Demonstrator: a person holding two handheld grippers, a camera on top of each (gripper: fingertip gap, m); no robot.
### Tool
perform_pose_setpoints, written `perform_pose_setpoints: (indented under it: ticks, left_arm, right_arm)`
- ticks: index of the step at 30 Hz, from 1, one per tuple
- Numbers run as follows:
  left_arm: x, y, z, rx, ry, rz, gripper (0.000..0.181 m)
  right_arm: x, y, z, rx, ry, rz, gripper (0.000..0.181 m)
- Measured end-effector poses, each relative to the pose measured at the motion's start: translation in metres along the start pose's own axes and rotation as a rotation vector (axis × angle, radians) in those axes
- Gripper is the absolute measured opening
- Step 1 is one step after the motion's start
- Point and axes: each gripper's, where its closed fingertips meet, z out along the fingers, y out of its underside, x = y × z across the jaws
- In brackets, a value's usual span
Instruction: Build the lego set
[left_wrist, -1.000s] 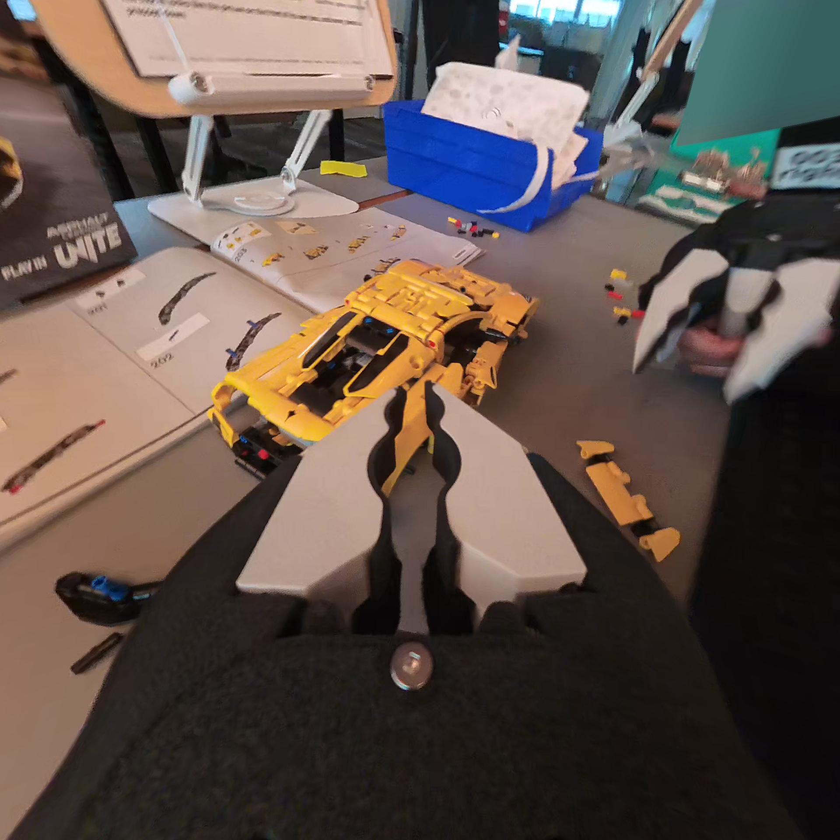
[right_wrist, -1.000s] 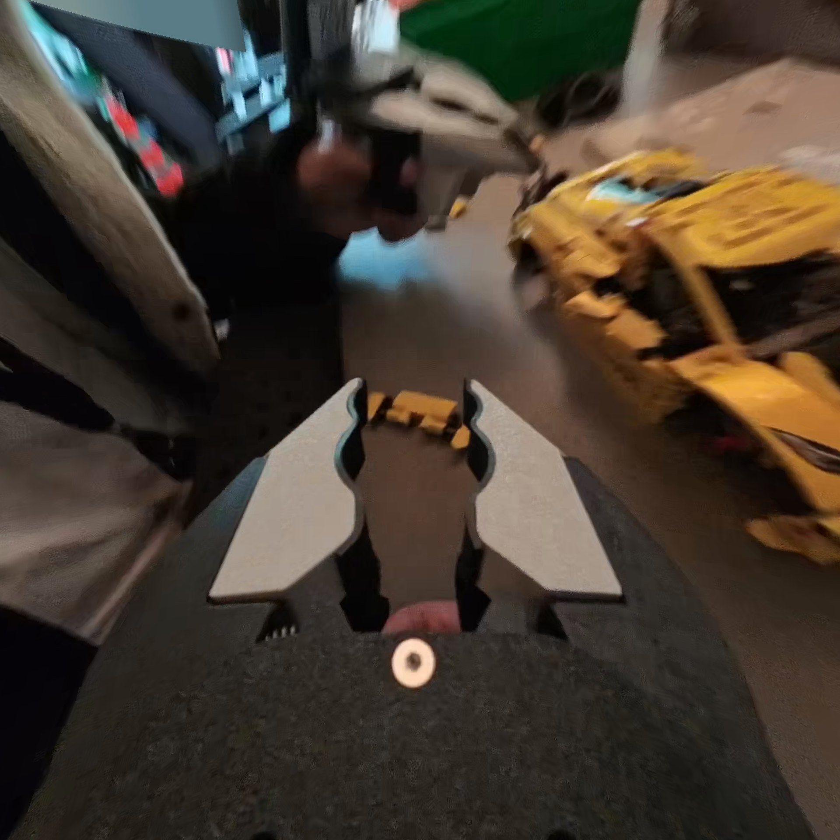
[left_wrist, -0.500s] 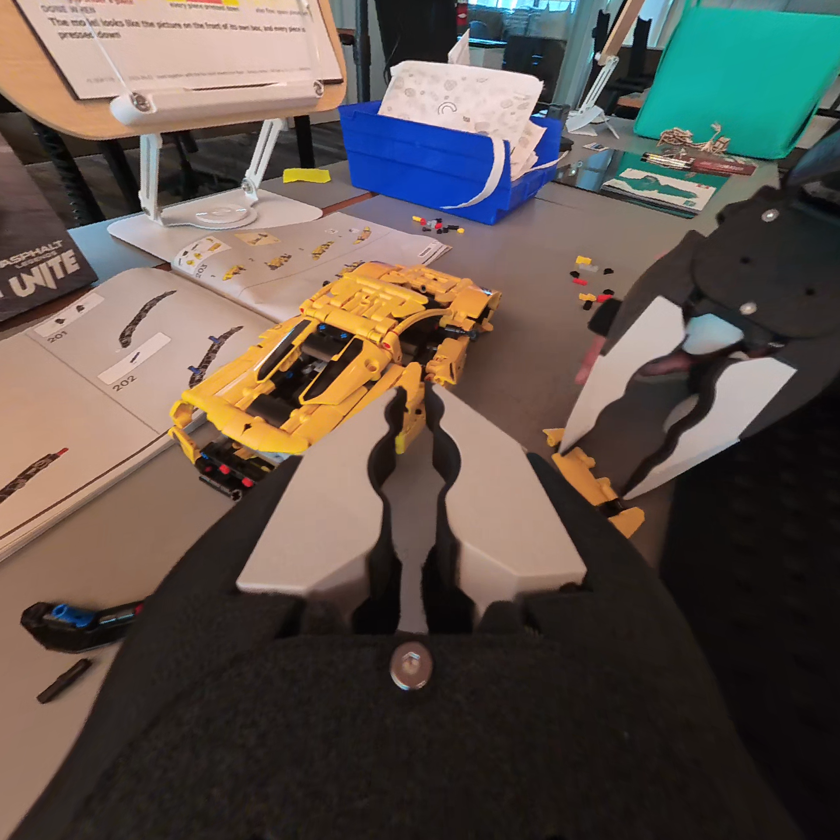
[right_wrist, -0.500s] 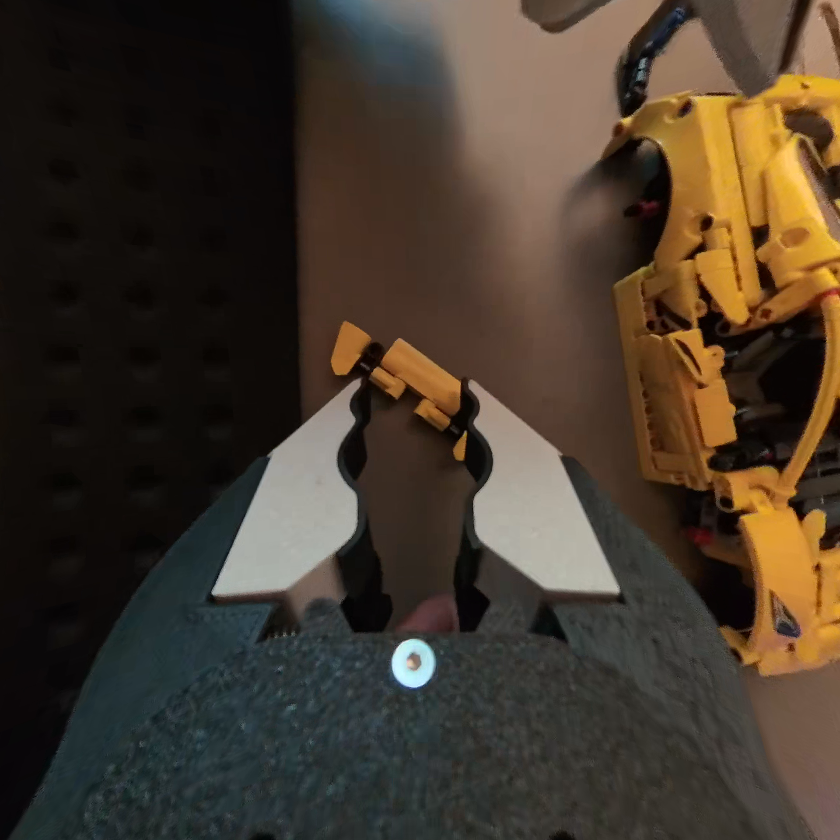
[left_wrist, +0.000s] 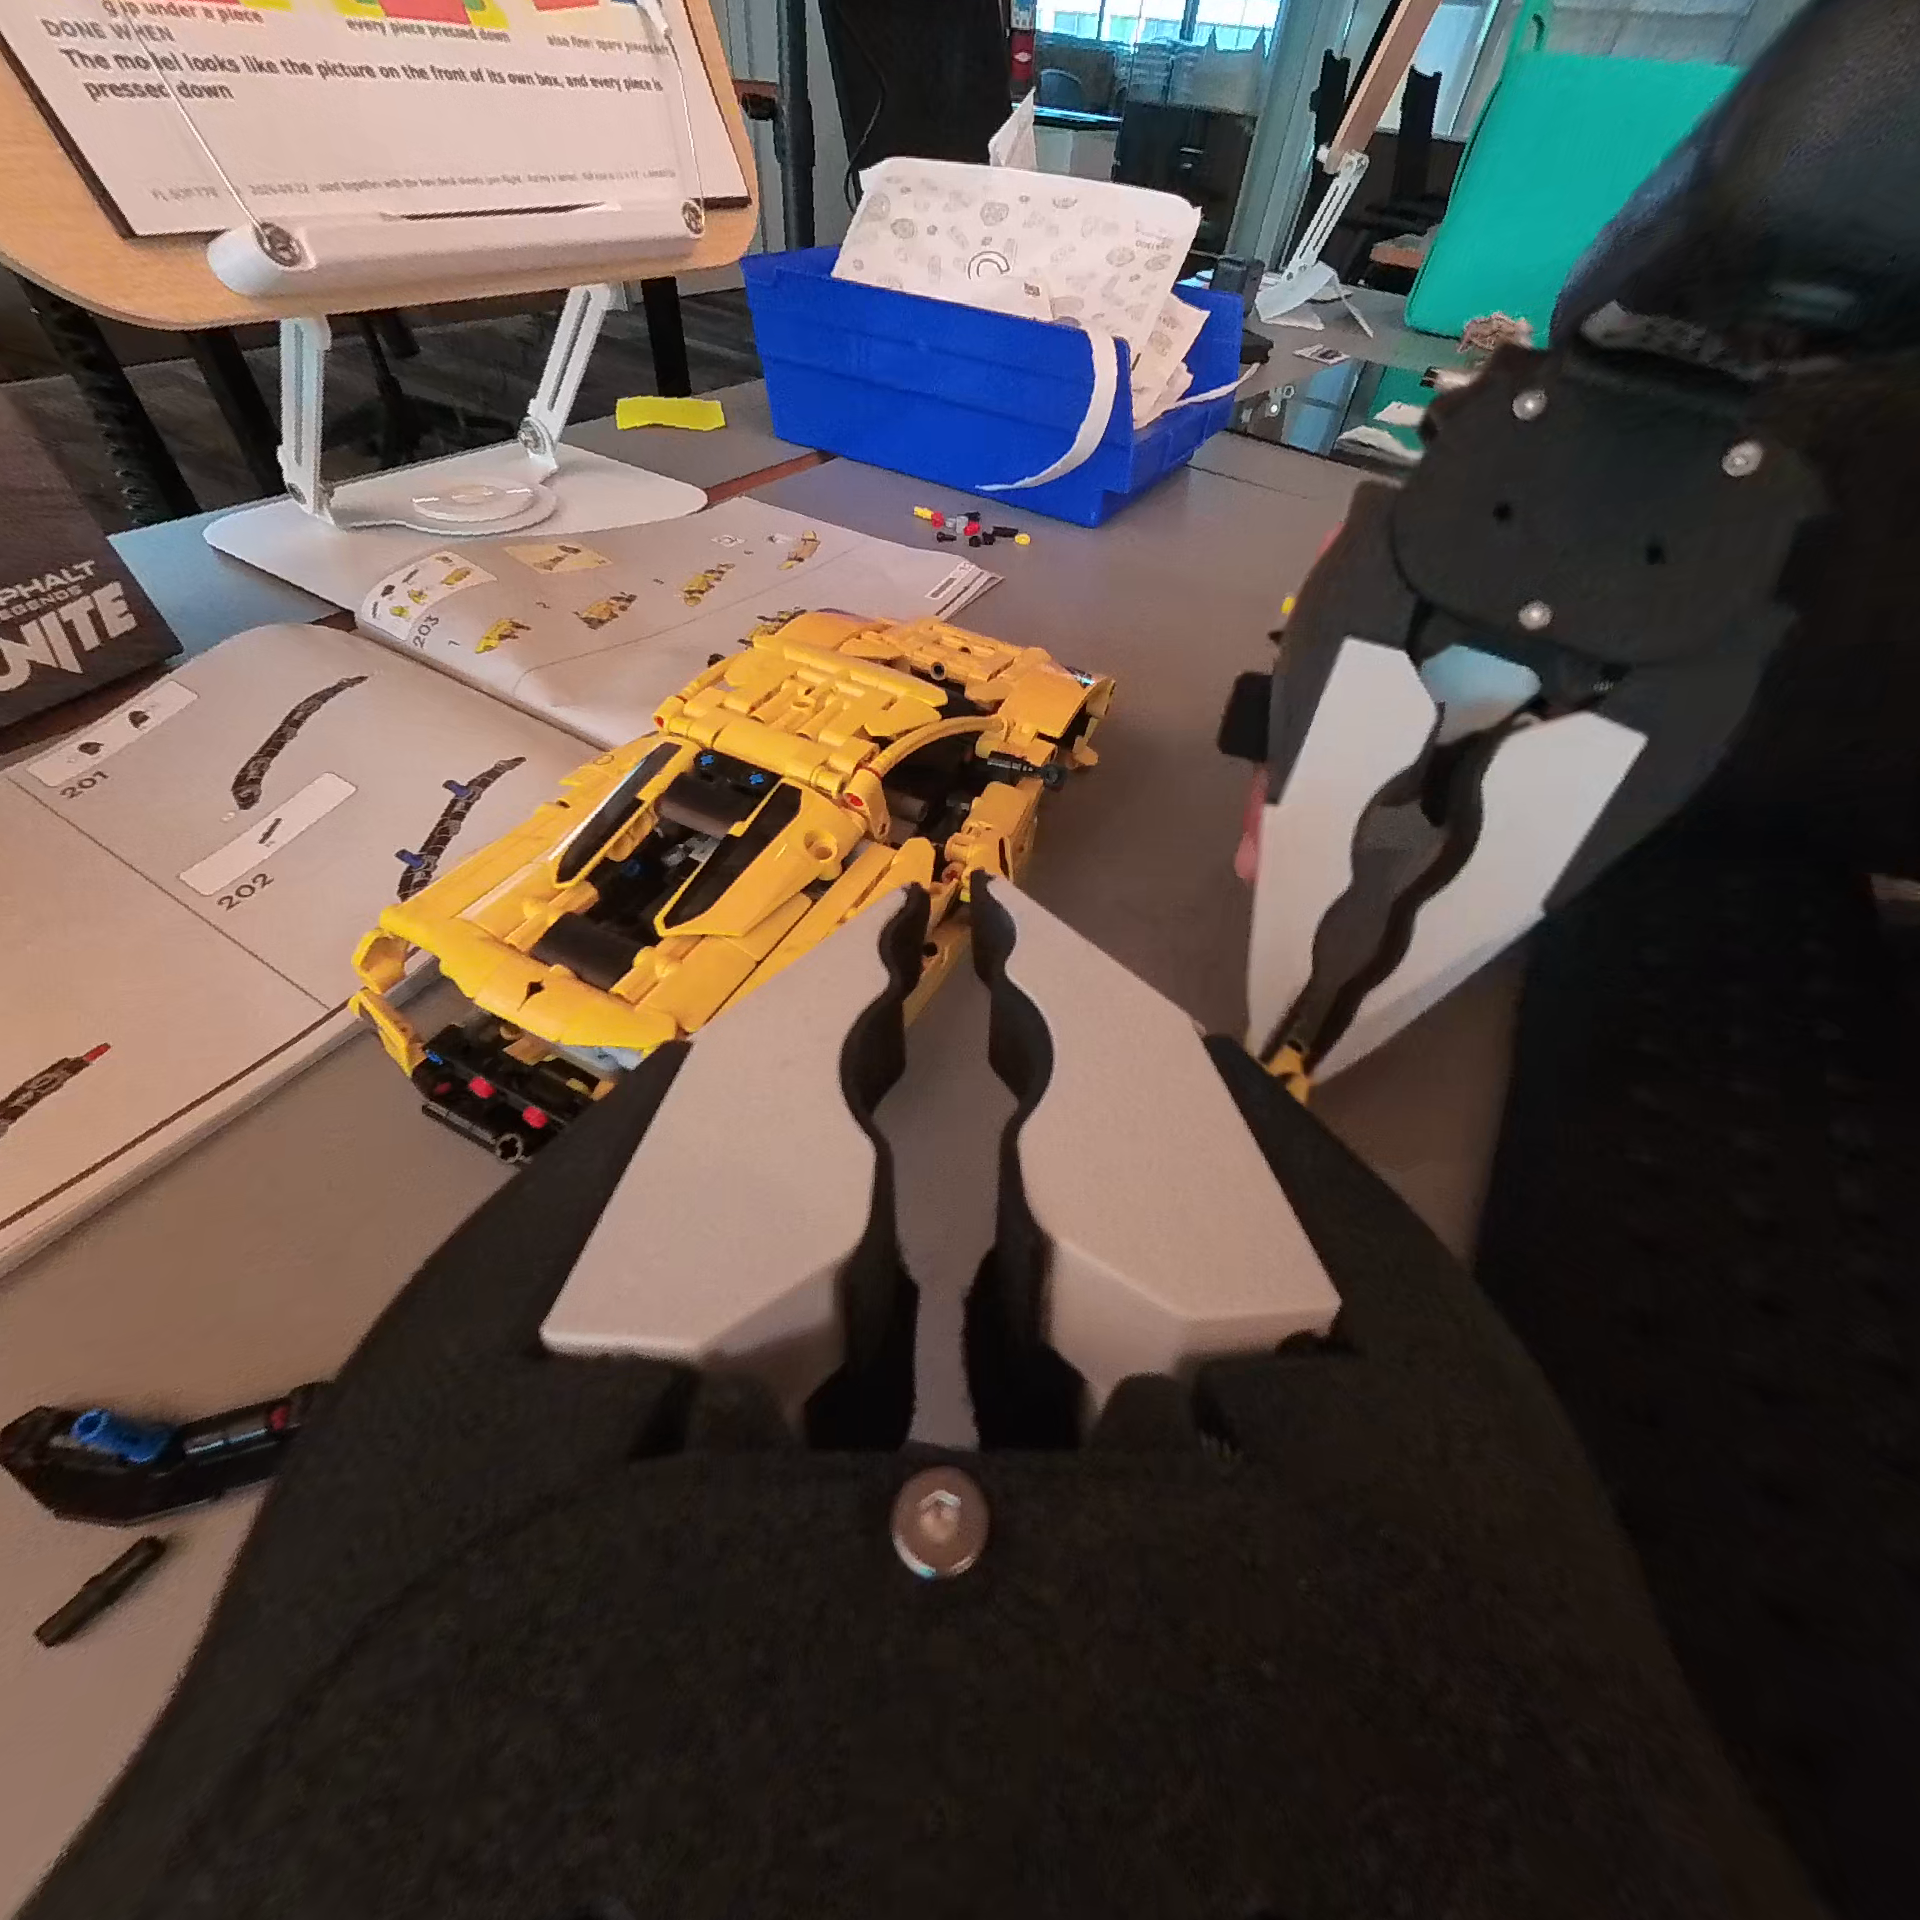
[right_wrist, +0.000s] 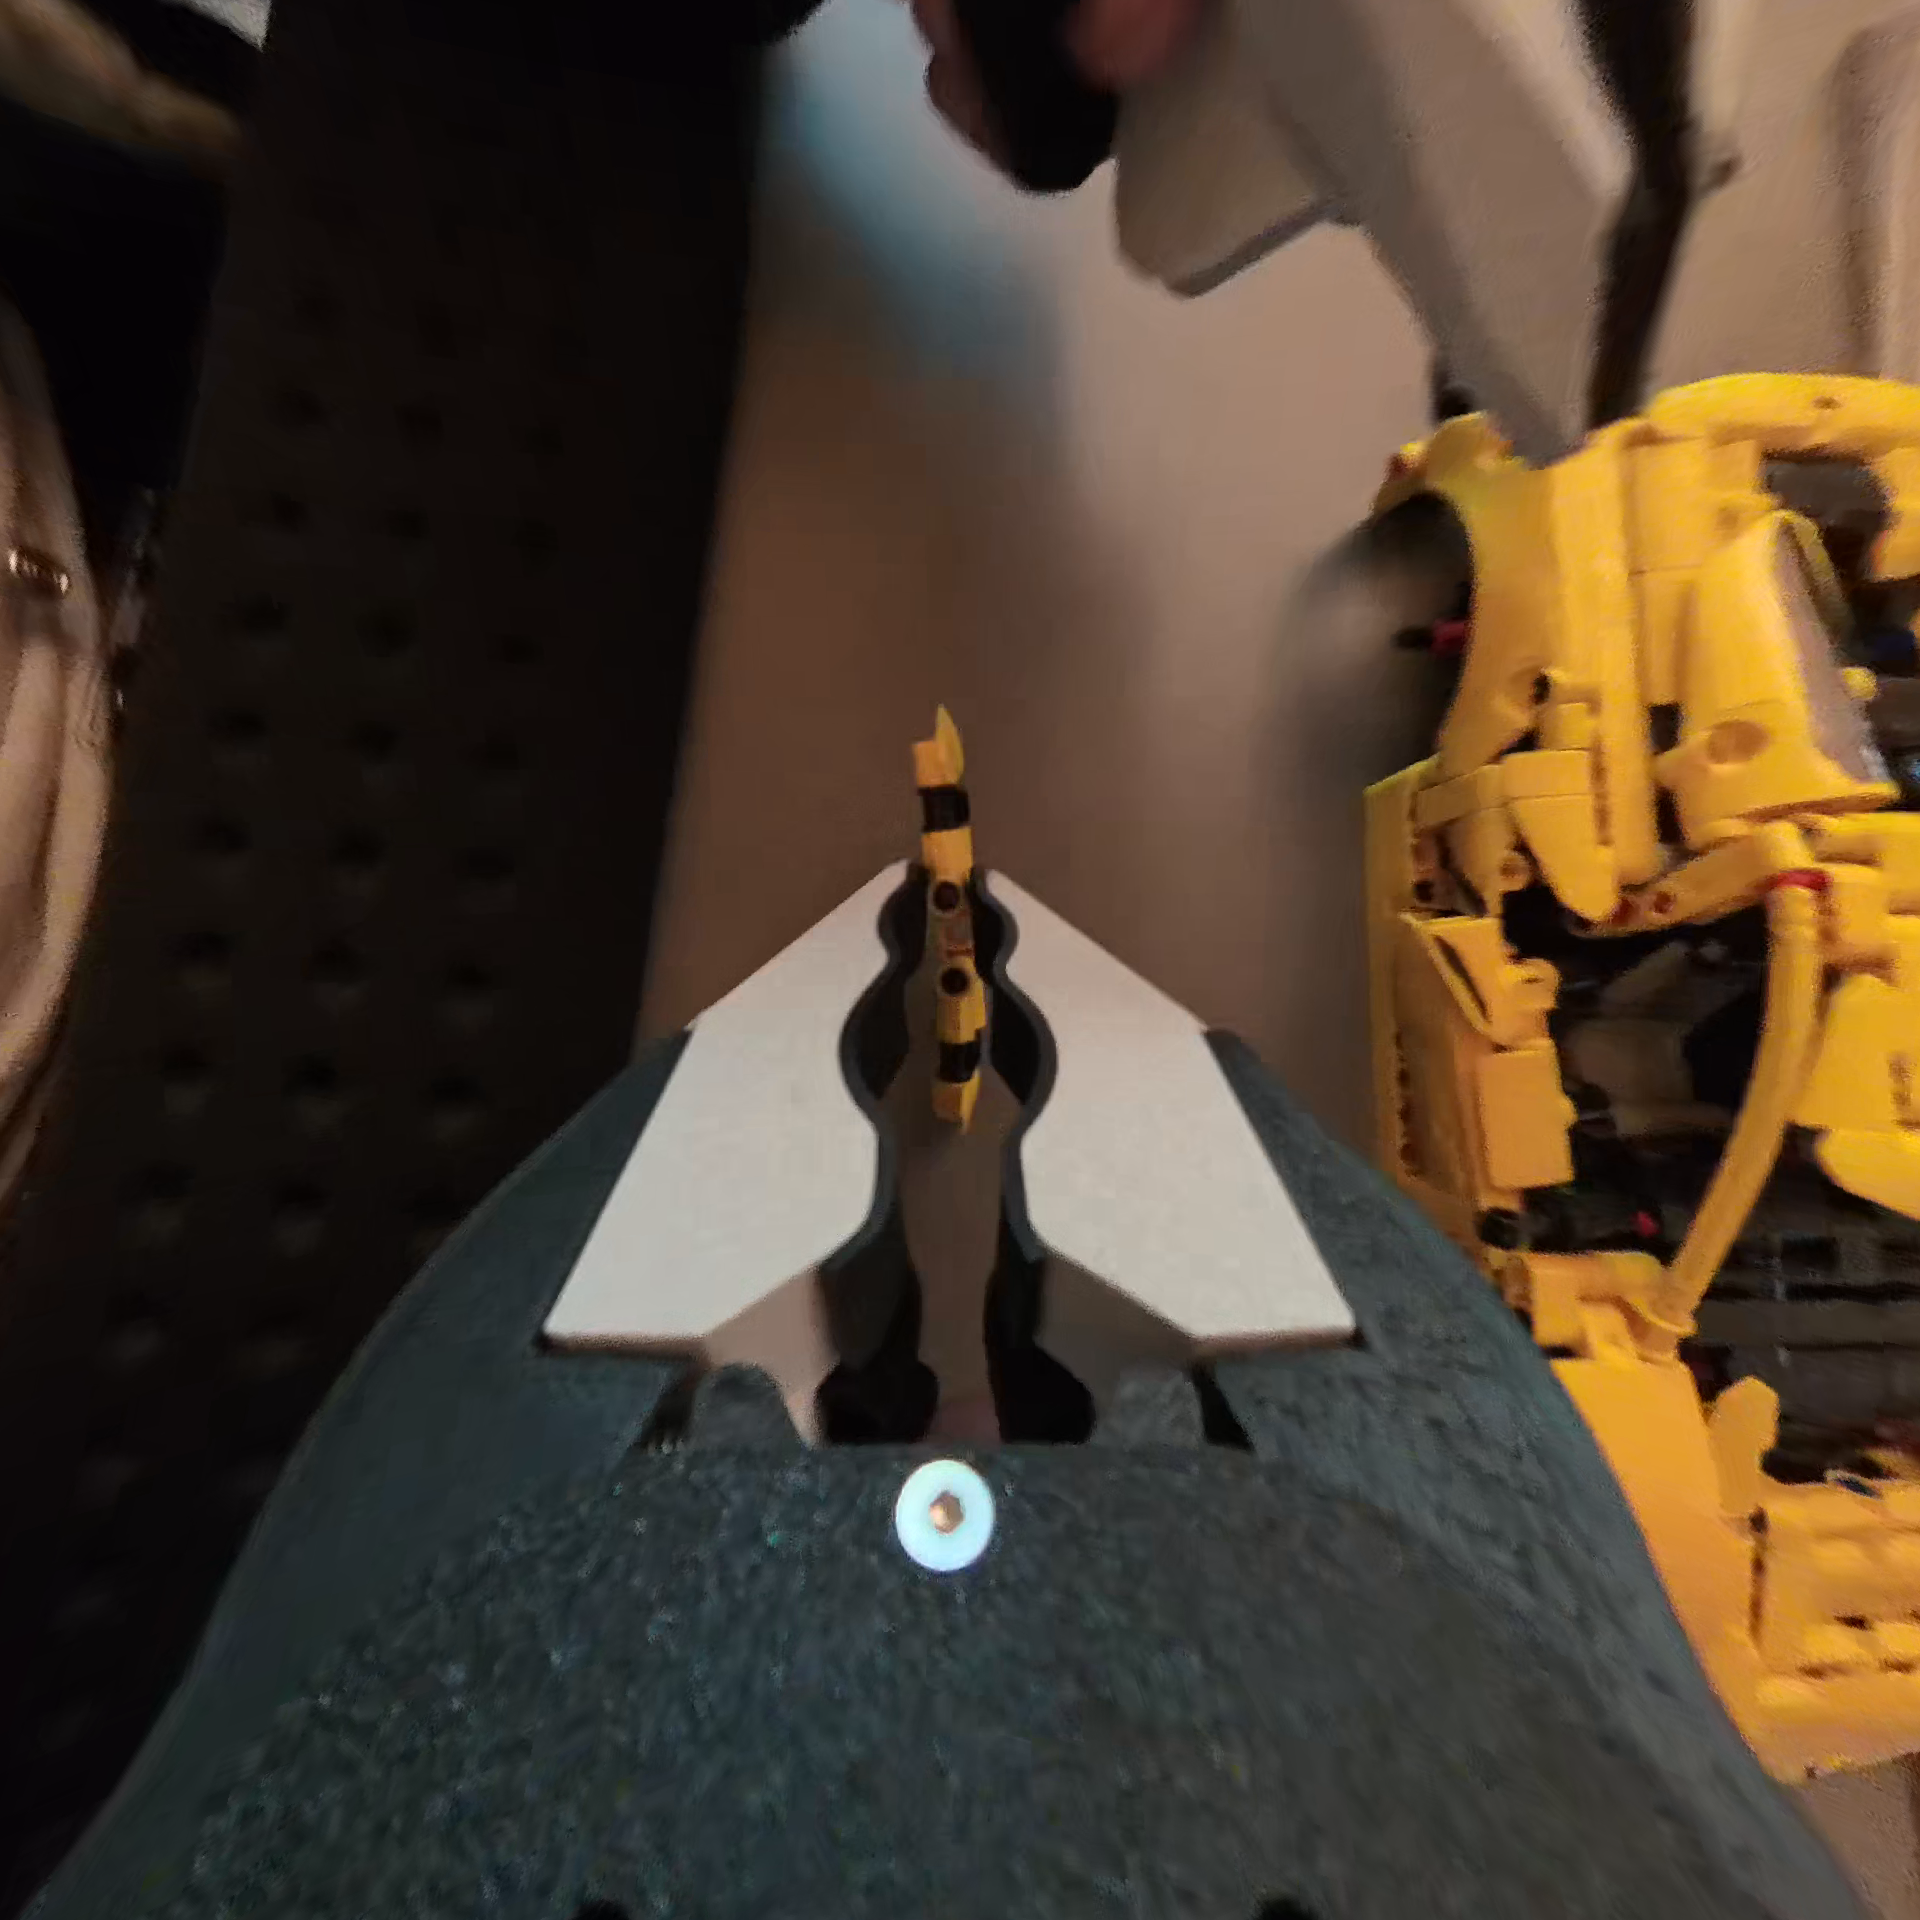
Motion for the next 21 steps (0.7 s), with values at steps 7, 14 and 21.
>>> perform_pose_setpoints:
  ticks: [7,14,21]
  left_arm:
    - [0.001,0.000,0.000,0.002,0.013,-0.017,0.008]
    - [0.015,-0.015,-0.005,0.090,0.147,-0.114,0.008]
    - [0.036,-0.033,-0.016,0.184,0.394,-0.331,0.019]
  right_arm:
    - [0.020,-0.022,-0.024,0.241,-0.027,0.167,0.008]
    - [0.052,-0.067,-0.065,0.796,-0.366,0.652,0.007]
    - [0.054,-0.072,-0.075,0.955,-0.507,0.783,0.007]
